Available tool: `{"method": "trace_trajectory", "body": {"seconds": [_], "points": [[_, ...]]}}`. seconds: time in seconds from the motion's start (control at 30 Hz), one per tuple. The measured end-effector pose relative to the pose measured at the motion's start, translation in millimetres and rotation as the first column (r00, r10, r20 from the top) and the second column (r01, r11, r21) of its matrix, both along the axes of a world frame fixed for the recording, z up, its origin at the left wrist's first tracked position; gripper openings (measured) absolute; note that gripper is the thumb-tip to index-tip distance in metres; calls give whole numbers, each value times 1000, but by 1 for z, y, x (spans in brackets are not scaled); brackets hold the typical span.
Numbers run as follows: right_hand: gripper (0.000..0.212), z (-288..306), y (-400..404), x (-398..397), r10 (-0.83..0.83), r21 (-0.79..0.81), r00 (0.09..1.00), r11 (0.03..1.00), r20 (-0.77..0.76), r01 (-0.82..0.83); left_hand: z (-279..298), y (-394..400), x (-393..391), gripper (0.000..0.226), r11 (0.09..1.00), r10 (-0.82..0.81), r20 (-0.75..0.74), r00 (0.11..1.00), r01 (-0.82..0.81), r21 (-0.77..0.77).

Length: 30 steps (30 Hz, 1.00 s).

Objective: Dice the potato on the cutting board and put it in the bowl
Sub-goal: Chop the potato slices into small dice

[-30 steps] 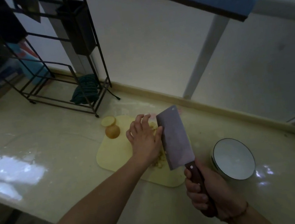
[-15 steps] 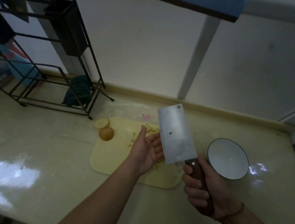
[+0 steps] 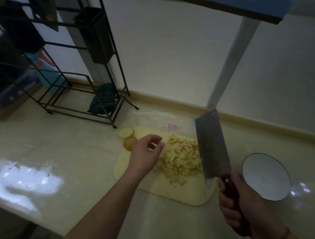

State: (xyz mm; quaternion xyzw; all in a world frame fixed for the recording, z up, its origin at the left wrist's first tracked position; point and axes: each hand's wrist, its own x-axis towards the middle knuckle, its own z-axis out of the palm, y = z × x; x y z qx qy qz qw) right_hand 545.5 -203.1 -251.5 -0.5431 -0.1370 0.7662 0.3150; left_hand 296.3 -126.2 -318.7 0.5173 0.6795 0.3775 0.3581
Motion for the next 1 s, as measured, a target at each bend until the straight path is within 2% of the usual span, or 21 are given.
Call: {"method": "trace_trajectory", "body": {"seconds": [0.07, 0.1, 0.17, 0.23, 0.3, 0.33, 0.43, 0.5, 0.53, 0.63, 0.83, 1.0], "points": [[53, 2, -1, -5, 80, 11, 989, 997, 126, -82, -6, 6, -31, 24, 996, 2, -366, 931, 31, 84], [53, 3, -2, -9, 110, 2, 983, 994, 148, -111, -9, 9, -45, 32, 998, -24, -487, 873, 51, 41], [54, 3, -4, -20, 169, -14, 973, 986, 158, -169, -9, 11, -62, 43, 990, -137, -647, 750, 94, -100], [54, 1, -6, -32, 218, -27, 964, 976, 149, -217, -9, 11, -66, 43, 974, -226, -721, 655, 134, -184], [55, -3, -7, -42, 235, -26, 964, 972, 121, -234, -11, 11, -68, 40, 967, -253, -737, 627, 155, -200], [55, -5, -8, -47, 237, -12, 964, 971, 116, -238, -12, 12, -69, 41, 972, -236, -729, 642, 142, -189], [56, -16, -12, -58, 230, 42, 965, 971, 130, -237, -12, 24, -77, 51, 990, -69, -641, 764, -26, -137], [54, -22, -16, -64, 212, 70, 967, 972, 139, -223, -10, 38, -83, 62, 964, -23, -541, 841, -124, -234], [52, -24, -17, -67, 202, 83, 969, 973, 145, -216, -9, 44, -84, 66, 947, -38, -524, 851, -137, -291], [48, -29, -20, -75, 188, 88, 968, 975, 164, -204, -6, 57, -82, 64, 922, -135, -581, 802, -114, -371], [47, -40, -27, -93, 203, 73, 968, 974, 147, -215, -4, 72, -75, 58, 906, -248, -646, 722, -64, -419], [49, -49, -39, -106, 187, 46, 977, 980, 105, -193, 12, 63, -78, 58, 964, -203, -645, 736, 34, -264]]}}
